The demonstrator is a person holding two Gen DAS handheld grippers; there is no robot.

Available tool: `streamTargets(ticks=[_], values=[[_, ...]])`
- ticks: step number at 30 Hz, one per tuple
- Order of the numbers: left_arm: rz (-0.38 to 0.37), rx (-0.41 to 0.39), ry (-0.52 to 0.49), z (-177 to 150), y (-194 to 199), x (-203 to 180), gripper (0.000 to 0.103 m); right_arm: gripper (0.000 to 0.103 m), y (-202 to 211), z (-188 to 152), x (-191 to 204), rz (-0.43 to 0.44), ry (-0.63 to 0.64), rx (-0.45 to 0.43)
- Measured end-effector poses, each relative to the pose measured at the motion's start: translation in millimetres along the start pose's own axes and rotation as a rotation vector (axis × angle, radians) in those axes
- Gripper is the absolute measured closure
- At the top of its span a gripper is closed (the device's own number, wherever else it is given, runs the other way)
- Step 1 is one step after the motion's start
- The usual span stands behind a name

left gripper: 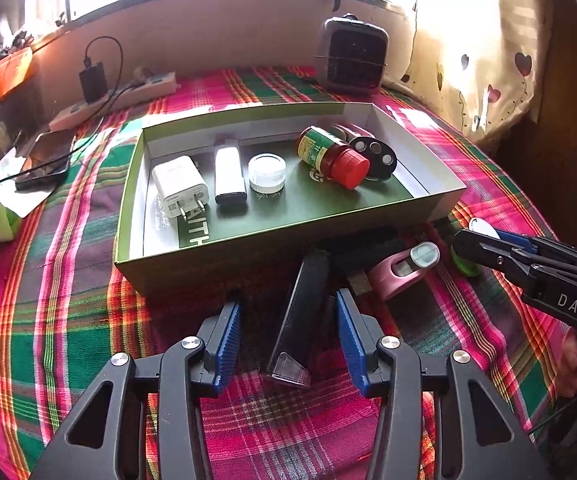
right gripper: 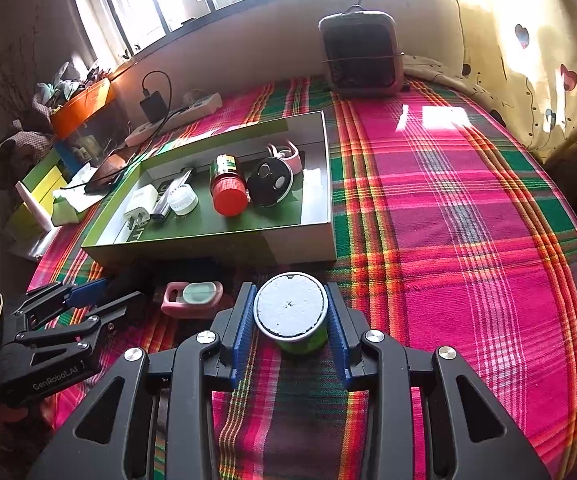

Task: Organize rigid objects
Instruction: 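Close the left gripper on the black stapler while the right gripper holds the container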

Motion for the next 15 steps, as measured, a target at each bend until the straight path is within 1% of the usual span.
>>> streamTargets(ticks=[5, 7, 8, 10, 15], values=[[-0.001, -0.002, 0.004, 0.3, 0.1, 0.7, 0.067, 0.068, 0.0, 0.0, 0.1, -0.001, 0.001, -0.001], [-0.003, -0.003, 0.007, 0.2, 0.4, 1.1, 0.068, 0.068, 0.2, 0.0, 0.1, -0.001, 0.001, -0.001], [-0.004, -0.004, 0.009, 0.2, 0.5, 1.3, 0.073, 0.068, 0.2, 0.0, 0.0, -0.002, 0.0, -0.002], [0.001, -0.003, 0.005, 0.2, 0.6, 1.5, 0.078, 0.068, 0.2, -0.2, 0.1, -0.001, 0.0, -0.002], [0.001, -0.006, 0.009, -0.6, 1.7, 1.5, 0.078, 0.068, 0.1, -0.3, 0.4, -0.002, 0.0, -0.002]])
Point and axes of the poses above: each gripper's, at about its wrist camera, not at the fingertips, and y roughly against the way its jaws point, x to its left, z to its top, the point moved 6 cm from there along -y, roughly the way its jaws point, and after that the axes turned 7 degrees about -x, right-handed, at the moved point
